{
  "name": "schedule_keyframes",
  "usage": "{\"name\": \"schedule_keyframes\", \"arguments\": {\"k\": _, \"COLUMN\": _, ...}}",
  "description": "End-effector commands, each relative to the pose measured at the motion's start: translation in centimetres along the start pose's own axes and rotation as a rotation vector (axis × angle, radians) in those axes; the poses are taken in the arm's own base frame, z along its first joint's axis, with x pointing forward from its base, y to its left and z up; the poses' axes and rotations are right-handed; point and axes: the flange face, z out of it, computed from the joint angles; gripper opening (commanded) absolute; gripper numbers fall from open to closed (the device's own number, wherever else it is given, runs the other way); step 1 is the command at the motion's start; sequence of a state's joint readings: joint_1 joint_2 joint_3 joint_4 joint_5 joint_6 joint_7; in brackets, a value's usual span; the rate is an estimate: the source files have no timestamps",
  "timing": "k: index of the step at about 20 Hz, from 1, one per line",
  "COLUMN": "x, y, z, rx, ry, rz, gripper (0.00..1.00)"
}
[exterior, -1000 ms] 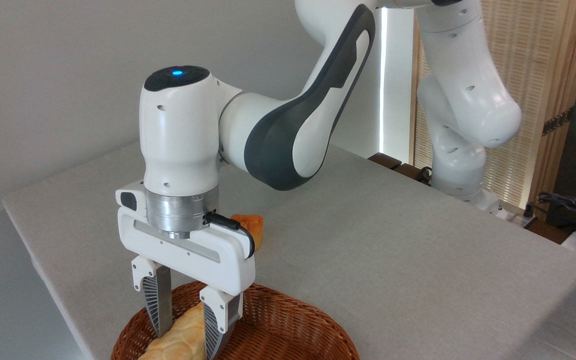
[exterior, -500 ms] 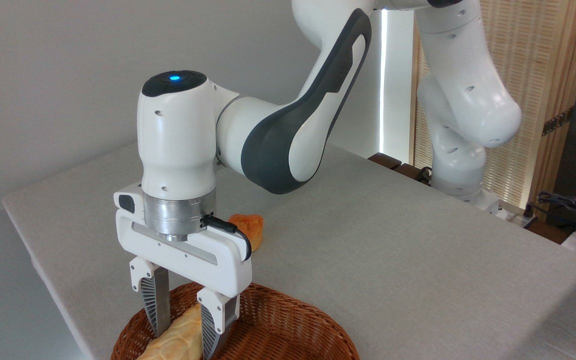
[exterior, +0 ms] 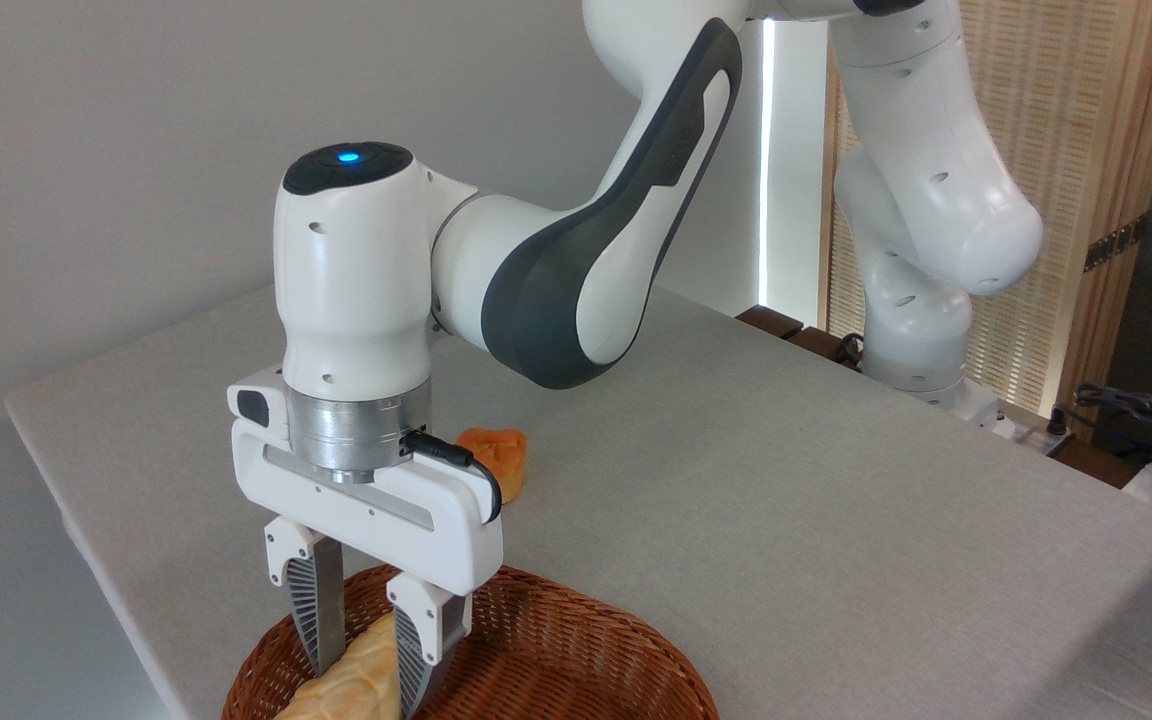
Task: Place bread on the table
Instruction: 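Lower the gripper around the long golden bread and close on it, then lift the long bread up out of the wicker basket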
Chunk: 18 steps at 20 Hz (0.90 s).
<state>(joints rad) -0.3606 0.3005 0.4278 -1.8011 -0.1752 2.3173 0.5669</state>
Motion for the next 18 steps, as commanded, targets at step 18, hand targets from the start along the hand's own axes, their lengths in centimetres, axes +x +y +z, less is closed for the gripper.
{"name": "schedule_keyframes", "arguments": {"k": 18, "x": 0.08, "y": -0.27, "z": 0.13, "rx": 0.011, "ry": 0.006, "rz": 0.031, "gripper": 0.28}}
